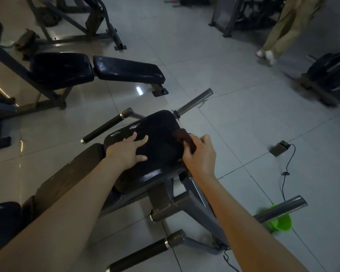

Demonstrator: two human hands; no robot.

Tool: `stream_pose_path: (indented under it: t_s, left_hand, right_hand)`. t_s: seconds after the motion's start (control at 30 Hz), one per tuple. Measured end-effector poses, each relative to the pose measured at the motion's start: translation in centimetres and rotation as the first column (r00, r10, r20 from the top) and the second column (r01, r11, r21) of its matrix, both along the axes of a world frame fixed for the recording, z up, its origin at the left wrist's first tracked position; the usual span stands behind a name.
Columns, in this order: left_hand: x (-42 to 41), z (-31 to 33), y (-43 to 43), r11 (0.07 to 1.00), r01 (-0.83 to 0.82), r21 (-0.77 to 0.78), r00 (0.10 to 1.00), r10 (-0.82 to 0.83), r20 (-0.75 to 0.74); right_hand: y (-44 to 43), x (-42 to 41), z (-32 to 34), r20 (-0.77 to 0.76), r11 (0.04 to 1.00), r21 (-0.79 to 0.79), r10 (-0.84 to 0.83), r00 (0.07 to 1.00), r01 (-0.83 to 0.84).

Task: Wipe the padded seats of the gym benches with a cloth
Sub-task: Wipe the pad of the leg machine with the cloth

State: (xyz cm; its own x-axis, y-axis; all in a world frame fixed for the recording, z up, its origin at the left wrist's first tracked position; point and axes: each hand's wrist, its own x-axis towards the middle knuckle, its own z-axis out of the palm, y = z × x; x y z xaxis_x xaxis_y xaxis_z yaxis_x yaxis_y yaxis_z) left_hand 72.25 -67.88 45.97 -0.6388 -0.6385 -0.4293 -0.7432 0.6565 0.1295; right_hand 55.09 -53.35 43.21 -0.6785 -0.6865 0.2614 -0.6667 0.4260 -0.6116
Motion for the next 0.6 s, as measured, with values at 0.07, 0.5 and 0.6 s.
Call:
stream_pose_path:
  t_s: [0.07,0.5,0.6]
  left_hand:
    - [0.0,-0.2,0.2,1.0,0.001,0.002,1.0,-0.001,0.01]
    - [1.1,-0.5,-0.7,0.99,0.124,-0.063,0.992,-0.126,-0.016]
    - [1.2,-0.8,-0.8,0.988,0.127,-0.093,0.991,-0.131,-0.036]
  right_hand:
    - [0.3,0.2,-0.1,0.002,1.0,-0.012,-0.028,1.0,0.028]
    - [2.1,6.9,-1.4,-0.042,0.977,-0.104,-0.193,0.98,0.188]
    - [2.6,12.8,-3.4,-0.108,0.997,-0.043,-0.074,0.991,0.07]
